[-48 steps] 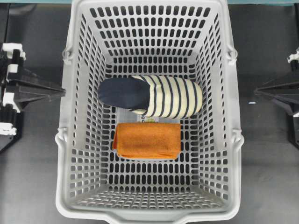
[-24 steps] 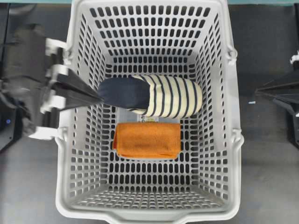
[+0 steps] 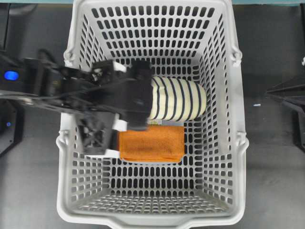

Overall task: Pick up the orange cloth from the shopping basket with the left arm.
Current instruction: 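Lower the open left gripper down onto the orange cloth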

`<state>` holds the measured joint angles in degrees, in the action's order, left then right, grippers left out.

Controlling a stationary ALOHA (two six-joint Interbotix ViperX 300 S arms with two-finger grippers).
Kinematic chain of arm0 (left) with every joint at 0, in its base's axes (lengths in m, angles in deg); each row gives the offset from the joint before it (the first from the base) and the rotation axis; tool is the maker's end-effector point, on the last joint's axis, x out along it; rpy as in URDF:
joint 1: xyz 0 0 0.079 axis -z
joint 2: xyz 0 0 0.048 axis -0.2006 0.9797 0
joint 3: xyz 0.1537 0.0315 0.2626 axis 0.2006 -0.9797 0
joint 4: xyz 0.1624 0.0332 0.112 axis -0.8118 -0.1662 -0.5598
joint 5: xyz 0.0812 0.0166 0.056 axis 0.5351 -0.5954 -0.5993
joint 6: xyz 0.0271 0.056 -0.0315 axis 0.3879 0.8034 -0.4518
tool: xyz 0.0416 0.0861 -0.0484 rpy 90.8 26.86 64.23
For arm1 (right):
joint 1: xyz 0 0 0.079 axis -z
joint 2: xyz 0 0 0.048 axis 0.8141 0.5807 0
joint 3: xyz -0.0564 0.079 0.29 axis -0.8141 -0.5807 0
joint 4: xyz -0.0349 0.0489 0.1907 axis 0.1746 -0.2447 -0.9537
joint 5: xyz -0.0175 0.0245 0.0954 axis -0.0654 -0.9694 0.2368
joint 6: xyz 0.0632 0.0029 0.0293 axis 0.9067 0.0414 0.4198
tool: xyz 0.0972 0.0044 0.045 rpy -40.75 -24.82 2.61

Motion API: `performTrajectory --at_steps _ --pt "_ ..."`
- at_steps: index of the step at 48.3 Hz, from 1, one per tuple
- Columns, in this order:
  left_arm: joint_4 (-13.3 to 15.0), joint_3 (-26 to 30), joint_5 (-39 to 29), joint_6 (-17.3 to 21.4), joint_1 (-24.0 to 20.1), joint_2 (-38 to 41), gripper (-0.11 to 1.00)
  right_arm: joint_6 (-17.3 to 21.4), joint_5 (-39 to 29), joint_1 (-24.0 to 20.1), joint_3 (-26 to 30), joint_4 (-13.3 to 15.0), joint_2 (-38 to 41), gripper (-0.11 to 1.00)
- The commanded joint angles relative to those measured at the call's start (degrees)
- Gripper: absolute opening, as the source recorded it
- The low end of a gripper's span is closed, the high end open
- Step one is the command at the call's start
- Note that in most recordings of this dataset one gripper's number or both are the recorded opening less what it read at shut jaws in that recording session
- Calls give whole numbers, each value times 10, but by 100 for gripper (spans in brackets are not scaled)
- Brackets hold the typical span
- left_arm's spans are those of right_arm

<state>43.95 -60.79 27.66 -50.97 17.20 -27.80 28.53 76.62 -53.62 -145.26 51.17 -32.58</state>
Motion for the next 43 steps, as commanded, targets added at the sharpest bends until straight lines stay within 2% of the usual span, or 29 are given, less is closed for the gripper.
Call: performTrajectory --at_steps 1,4,11,13,16,29,43 --pt "-2 34 -13 -2 1 16 11 1 3 1 11 -2 0 -1" --pt "-2 41 -15 -4 1 32 25 1 3 1 10 -2 -2 -1" --pt "-2 54 -25 -4 4 72 70 1 3 1 10 -2 -4 -1" --pt "-2 54 -30 -5 4 81 80 1 3 2 10 -2 -4 -1" --pt "-2 54 -34 -4 4 93 89 1 3 1 10 -2 -4 -1" --pt "-2 49 -22 -8 4 138 89 1 3 1 9 -2 -4 -1" --pt "-2 33 24 -49 9 176 89 1 3 1 8 -2 -5 -1"
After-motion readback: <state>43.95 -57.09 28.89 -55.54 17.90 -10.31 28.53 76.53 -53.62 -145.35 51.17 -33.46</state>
